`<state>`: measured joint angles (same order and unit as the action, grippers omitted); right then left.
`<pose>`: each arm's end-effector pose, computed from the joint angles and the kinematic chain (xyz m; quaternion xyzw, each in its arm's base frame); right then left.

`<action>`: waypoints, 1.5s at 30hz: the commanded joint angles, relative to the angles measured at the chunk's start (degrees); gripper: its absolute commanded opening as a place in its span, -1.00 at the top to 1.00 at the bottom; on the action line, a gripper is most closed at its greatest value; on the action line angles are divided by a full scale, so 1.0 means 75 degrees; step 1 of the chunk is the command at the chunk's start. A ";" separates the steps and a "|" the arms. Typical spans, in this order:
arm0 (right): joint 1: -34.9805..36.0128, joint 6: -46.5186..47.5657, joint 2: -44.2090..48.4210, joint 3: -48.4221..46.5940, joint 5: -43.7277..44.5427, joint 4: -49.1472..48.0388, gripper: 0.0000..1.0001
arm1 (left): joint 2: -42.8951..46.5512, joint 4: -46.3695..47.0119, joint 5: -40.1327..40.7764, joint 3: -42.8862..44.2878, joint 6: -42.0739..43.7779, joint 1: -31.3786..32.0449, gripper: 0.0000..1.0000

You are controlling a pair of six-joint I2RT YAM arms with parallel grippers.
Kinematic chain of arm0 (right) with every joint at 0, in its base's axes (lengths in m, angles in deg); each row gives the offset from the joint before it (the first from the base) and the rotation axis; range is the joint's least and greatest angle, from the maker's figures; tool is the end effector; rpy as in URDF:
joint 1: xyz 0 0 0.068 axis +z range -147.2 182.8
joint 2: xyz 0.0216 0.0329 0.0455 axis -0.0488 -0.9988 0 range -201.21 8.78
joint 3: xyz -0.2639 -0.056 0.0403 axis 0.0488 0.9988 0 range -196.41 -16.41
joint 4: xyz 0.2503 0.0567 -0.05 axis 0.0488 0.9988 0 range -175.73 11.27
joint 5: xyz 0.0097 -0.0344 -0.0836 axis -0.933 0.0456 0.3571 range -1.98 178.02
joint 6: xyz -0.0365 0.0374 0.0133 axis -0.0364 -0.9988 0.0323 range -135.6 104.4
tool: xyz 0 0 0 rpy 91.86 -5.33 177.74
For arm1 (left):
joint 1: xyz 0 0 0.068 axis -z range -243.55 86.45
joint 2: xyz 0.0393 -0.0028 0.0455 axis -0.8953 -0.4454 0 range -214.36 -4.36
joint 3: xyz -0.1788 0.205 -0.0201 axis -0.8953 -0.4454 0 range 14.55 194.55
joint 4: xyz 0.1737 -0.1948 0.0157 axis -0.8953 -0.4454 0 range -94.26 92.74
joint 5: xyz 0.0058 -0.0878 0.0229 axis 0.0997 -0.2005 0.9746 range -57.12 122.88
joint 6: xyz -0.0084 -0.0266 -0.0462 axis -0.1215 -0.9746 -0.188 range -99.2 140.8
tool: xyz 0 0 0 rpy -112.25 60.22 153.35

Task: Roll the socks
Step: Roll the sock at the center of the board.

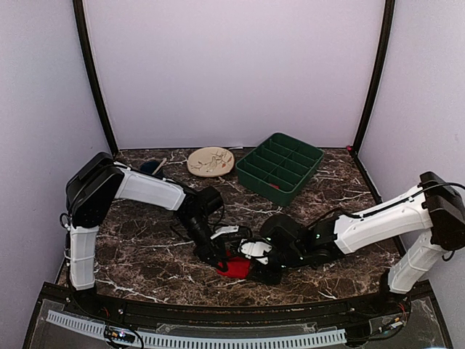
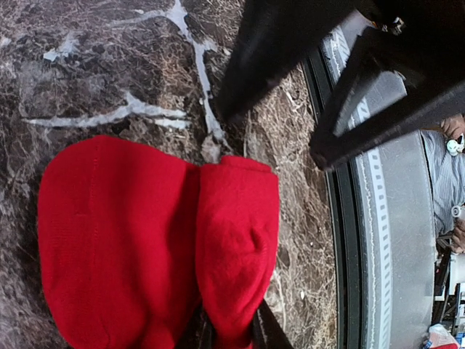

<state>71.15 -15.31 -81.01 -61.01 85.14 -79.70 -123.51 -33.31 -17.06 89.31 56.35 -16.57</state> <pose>0.1100 0.2822 0.1605 -0.5386 0.7741 0.2053 0.2618 0.2404 -0.2977 0.1199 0.6222 0.6559 -0.4261 0.0332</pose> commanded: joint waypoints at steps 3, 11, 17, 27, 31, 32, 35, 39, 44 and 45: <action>0.0175 0.0440 -0.0492 -0.0486 0.0252 0.0009 0.00 | -0.0197 -0.0402 -0.0157 0.0269 0.0053 -0.0036 0.65; 0.0168 0.0707 -0.1016 -0.0848 0.0213 -0.0045 -0.03 | -0.0348 -0.0545 -0.0270 0.0383 0.0093 -0.0062 0.65; 0.0175 0.0801 -0.1210 -0.0975 0.0201 -0.0104 0.00 | -0.0391 -0.0563 -0.0278 0.0381 0.0088 -0.0068 0.64; 0.0163 0.0943 -0.1365 -0.1082 0.0059 -0.0025 0.41 | -0.0550 -0.0633 -0.0360 0.0483 0.0054 -0.0077 0.63; 0.0159 0.0990 -0.1387 -0.1130 0.0006 0.0066 0.56 | -0.0595 -0.0605 -0.0353 0.0497 -0.0037 -0.0085 0.60; 0.0157 0.0990 -0.1395 -0.1137 -0.0024 0.0087 0.62 | -0.0590 -0.0585 -0.0329 0.0514 -0.0098 -0.0088 0.57; 0.0149 0.0986 -0.1460 -0.1168 -0.0116 0.0170 0.76 | -0.0552 -0.0508 -0.0143 0.0584 -0.0278 -0.0109 0.47; 0.0007 0.0815 -0.1470 -0.1146 -0.0382 0.0184 0.87 | -0.0390 -0.0398 0.0178 0.0563 -0.0354 -0.0174 0.36; -0.0346 0.0511 -0.1414 -0.0985 -0.0936 0.0041 0.92 | -0.0236 -0.0416 0.0378 0.0579 -0.0560 -0.0415 0.32; -0.0427 0.0432 -0.1404 -0.0951 -0.1065 0.0006 0.92 | -0.0181 -0.0390 0.0421 0.0563 -0.0624 -0.0441 0.32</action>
<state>70.06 -9.49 -91.20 -68.62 81.45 -78.39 -127.12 -36.89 -19.20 93.14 53.38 -18.23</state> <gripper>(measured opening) 0.081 0.334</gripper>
